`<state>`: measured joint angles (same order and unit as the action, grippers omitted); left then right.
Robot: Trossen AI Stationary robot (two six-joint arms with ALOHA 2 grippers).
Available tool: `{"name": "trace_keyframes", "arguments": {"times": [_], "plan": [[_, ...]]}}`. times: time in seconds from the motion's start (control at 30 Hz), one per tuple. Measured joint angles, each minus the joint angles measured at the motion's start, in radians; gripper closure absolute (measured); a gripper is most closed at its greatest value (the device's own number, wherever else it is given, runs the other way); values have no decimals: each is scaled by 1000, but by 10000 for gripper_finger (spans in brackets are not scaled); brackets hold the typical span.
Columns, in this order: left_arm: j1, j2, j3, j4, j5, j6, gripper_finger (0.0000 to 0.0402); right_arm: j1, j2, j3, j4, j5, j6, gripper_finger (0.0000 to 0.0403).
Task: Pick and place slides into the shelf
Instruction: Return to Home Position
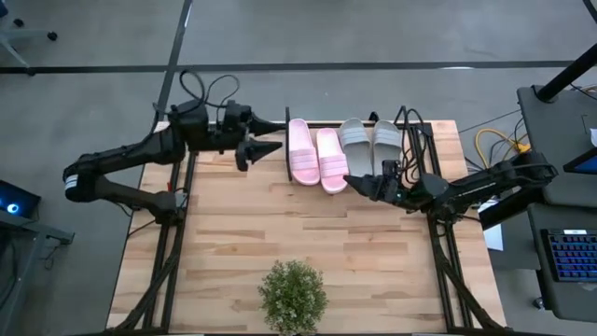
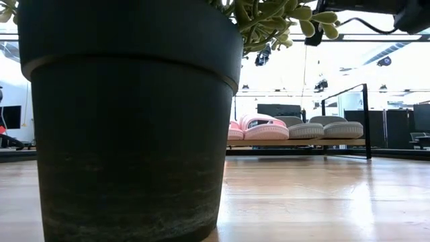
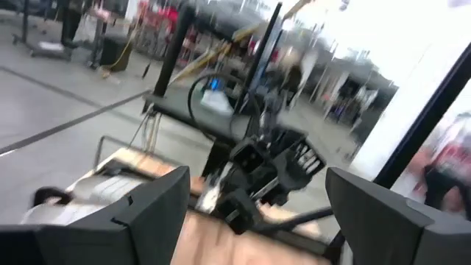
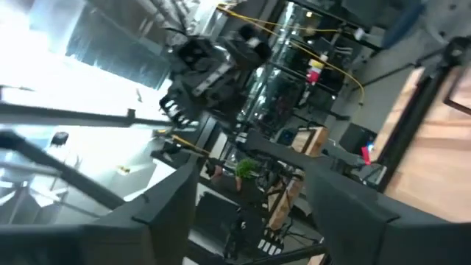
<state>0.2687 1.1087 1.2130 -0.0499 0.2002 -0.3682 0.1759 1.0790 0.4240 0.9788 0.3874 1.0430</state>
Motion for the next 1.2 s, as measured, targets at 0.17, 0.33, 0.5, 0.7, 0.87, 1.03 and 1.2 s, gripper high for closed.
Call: {"name": "trace_keyframes", "arguments": {"times": [0.17, 0.33, 0.5, 0.7, 0.87, 1.03, 1.2], "plan": [[0, -88, -173, 222, -27, -97, 100, 30, -33, 8, -2, 1, -79, 216], [0, -147, -267, 255, -36, -123, 111, 56, -85, -8, -3, 1, -161, 273], [0, -195, -322, 251, -23, -123, 154, 66, -160, -27, 1, -22, -247, 338], [0, -264, -356, 252, -23, -56, 240, 69, -260, -50, -1, -98, -353, 392], [0, -313, -381, 253, -22, -18, 338, 69, -360, -93, 1, -164, -449, 394], [0, -362, -438, 252, -22, -39, 393, 69, -459, -161, 5, -190, -479, 394], [-1, -410, -518, 268, -29, -45, 399, 69, -535, -251, 94, -211, -475, 394]]}}
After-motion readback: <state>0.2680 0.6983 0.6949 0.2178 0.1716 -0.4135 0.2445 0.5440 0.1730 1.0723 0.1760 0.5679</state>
